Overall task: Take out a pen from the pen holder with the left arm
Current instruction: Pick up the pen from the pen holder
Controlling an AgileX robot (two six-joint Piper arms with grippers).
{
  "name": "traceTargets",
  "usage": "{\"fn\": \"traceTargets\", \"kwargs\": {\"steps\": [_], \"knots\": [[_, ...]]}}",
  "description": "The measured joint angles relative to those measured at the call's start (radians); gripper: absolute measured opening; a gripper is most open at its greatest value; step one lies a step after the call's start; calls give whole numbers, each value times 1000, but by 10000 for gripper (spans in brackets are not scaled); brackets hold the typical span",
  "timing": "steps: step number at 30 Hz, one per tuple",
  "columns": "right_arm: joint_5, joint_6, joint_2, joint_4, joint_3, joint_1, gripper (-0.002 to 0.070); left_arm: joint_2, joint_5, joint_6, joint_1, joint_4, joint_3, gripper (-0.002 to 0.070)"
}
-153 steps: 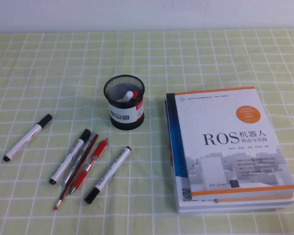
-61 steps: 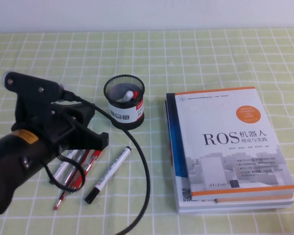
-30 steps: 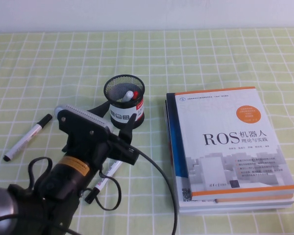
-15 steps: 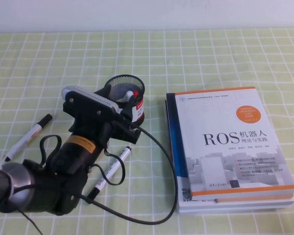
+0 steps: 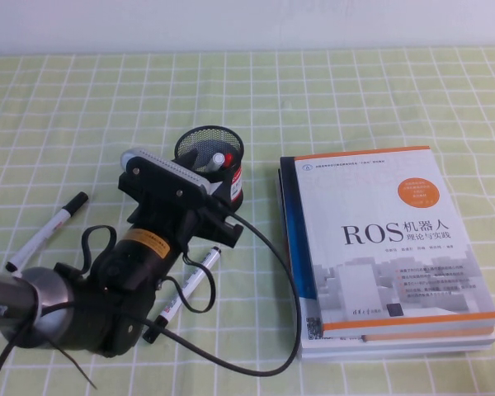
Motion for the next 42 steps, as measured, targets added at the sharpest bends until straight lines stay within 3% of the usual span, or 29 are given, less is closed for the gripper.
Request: {"fn": "traceTargets", "kwargs": {"steps": [42], "knots": [[0,0,0,0,0,0,-12,29,8,9,38,-10,-68,401]]}}
